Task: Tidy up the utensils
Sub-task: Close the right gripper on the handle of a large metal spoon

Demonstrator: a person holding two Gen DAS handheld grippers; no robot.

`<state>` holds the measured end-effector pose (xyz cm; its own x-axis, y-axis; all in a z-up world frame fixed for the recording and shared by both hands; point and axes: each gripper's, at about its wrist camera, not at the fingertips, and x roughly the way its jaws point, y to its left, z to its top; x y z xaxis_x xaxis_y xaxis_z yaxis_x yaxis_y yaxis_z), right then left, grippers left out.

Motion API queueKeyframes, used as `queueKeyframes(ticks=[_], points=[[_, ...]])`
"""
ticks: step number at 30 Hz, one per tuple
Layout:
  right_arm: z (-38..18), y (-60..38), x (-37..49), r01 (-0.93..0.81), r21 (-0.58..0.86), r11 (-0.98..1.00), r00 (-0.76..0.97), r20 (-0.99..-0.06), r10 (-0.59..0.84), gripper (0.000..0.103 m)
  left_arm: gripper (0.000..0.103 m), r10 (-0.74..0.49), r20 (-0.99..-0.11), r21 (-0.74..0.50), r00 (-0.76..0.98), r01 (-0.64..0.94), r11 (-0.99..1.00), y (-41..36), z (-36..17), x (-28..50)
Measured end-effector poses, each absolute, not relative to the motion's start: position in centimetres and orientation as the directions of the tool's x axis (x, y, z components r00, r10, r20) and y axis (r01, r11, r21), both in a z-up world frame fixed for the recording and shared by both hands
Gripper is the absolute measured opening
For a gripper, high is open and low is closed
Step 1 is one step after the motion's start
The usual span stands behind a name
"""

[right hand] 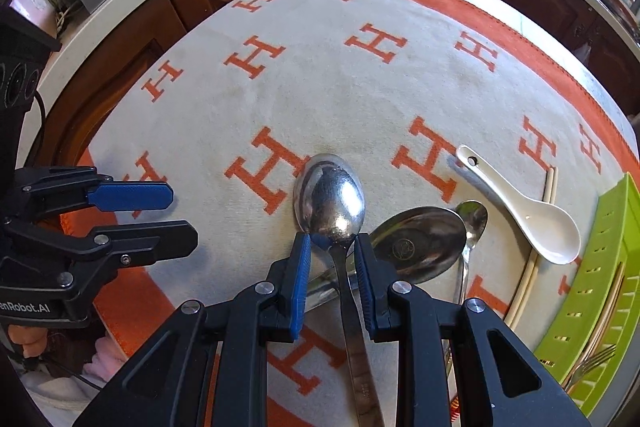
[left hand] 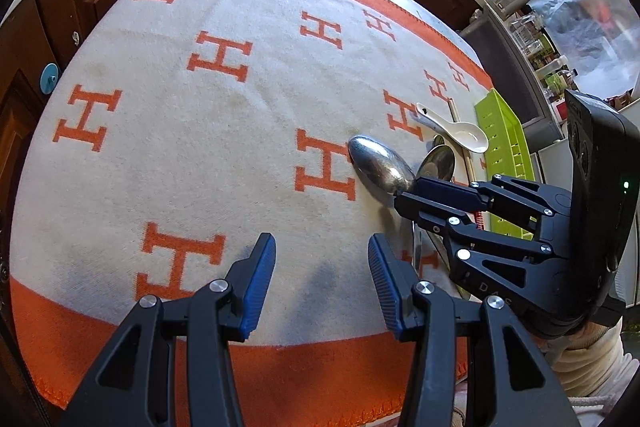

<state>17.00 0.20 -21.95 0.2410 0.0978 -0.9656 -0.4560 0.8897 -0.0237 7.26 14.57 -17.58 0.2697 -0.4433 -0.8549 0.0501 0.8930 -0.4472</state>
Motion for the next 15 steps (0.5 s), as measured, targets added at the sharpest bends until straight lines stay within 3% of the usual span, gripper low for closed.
queueKeyframes(ticks=[15], points=[[-23.3,2.2,16.8,-0.567,-0.114,0.815,0.248,-0.968,0.037,0.021,0.047,-0.451,-0.856,-0.458,0.252,0.034,0.888,14.6,-18.3,7.5]])
